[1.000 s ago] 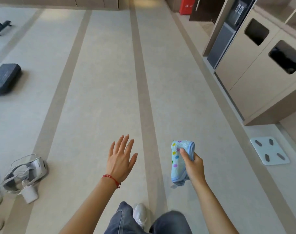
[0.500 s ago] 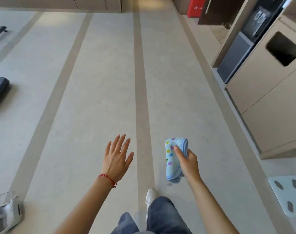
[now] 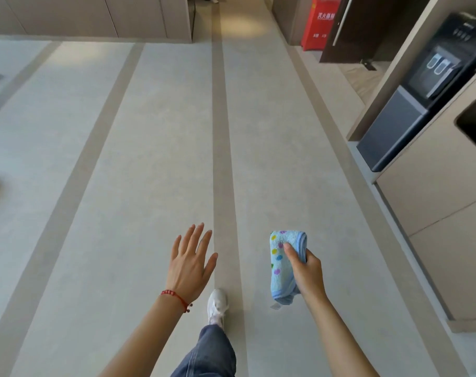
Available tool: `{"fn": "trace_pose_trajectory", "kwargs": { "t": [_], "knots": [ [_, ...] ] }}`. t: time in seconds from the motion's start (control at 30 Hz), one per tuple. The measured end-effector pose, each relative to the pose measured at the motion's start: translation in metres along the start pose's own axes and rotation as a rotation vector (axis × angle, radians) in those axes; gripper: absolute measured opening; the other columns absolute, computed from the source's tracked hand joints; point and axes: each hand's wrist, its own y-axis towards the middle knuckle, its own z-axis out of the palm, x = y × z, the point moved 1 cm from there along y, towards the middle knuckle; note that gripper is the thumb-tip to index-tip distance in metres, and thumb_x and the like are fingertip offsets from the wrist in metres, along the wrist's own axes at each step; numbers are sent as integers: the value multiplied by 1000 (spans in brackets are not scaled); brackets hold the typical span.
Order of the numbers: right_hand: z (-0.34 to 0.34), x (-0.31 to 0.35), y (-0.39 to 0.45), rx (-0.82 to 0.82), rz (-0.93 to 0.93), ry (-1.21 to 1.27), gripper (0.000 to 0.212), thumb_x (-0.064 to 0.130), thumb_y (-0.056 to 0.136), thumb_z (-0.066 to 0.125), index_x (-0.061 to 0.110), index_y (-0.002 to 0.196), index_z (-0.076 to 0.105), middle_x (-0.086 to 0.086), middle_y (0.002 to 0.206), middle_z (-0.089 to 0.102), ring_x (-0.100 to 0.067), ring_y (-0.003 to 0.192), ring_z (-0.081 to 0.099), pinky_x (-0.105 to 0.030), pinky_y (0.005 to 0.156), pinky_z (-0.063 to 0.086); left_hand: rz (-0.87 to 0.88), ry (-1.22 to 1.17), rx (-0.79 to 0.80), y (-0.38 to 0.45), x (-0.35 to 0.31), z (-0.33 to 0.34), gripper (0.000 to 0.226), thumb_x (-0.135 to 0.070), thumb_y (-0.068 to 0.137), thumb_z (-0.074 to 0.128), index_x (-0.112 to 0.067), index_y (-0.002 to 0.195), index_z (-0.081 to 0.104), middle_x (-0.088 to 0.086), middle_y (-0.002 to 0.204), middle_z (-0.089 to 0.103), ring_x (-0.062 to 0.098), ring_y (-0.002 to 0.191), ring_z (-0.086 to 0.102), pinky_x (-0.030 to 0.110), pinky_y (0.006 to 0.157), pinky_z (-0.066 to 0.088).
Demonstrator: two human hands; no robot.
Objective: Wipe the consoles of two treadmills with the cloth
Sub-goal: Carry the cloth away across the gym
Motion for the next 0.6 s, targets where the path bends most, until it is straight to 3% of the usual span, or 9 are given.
{"fn": "trace_pose_trajectory", "kwargs": {
  "t": [0.17, 0.6],
  "knots": [
    [41, 62, 90, -32, 1, 29, 19, 30, 86, 63, 13, 76, 62, -3, 73, 63, -20, 70, 59, -30, 63, 47, 61, -11, -6, 121, 31, -5, 58, -49, 100, 13, -12, 130, 45, 15, 136, 49, 28, 129, 31, 42, 106, 19],
    [55, 154, 299, -135, 12, 65, 20, 30, 85, 64, 13, 75, 61, -5, 72, 62, -21, 70, 58, -31, 65, 45, 165, -28, 46, 372, 27, 25, 59, -48, 99, 16, -10, 129, 49, 14, 137, 49, 27, 130, 31, 40, 106, 17]
  ]
}}
